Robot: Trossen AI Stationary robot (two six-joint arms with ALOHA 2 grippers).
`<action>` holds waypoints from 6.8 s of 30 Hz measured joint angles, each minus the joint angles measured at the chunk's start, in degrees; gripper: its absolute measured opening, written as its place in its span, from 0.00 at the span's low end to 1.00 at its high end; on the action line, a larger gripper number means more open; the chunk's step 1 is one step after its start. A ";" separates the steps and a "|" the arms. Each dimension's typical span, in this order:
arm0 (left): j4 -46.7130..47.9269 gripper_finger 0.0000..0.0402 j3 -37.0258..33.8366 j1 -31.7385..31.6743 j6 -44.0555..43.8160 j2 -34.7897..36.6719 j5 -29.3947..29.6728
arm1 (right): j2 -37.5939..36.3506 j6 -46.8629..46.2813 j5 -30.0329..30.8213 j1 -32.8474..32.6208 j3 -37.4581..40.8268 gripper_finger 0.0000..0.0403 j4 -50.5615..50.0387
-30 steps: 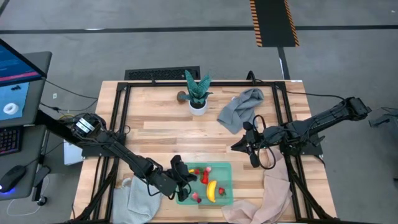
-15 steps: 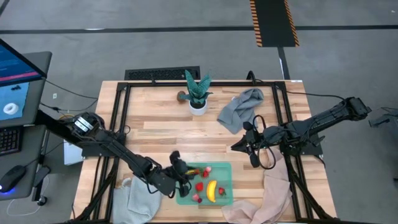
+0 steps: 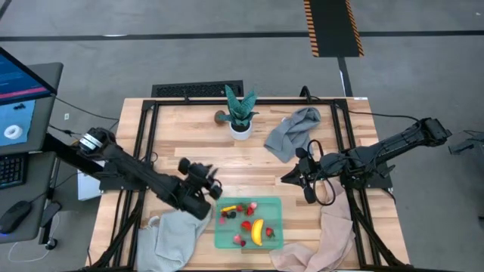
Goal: Pick and placing Produce into tupperware
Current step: Put the green kiwi into the green bin
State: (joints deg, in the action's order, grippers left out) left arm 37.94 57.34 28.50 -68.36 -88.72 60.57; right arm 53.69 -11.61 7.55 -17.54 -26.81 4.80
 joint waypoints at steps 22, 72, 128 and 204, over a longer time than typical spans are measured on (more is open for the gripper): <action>12.77 0.25 -2.49 -11.82 9.52 15.51 -12.94 | -0.01 0.00 0.00 0.01 0.00 0.15 -0.02; 17.31 0.25 20.34 -79.57 92.79 -0.74 -74.90 | -0.01 0.01 0.00 0.02 0.01 0.15 -0.07; 8.17 0.98 22.05 -75.72 99.95 -9.71 -69.99 | -0.01 0.00 0.00 0.04 0.02 0.15 -0.09; -26.40 0.97 1.72 -79.68 100.18 -11.97 -87.30 | -0.01 0.01 0.00 0.04 0.01 0.15 -0.09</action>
State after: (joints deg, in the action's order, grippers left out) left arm 11.55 59.06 -51.18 31.82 -100.69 -26.73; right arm 53.68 -11.61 7.55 -17.50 -26.80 4.71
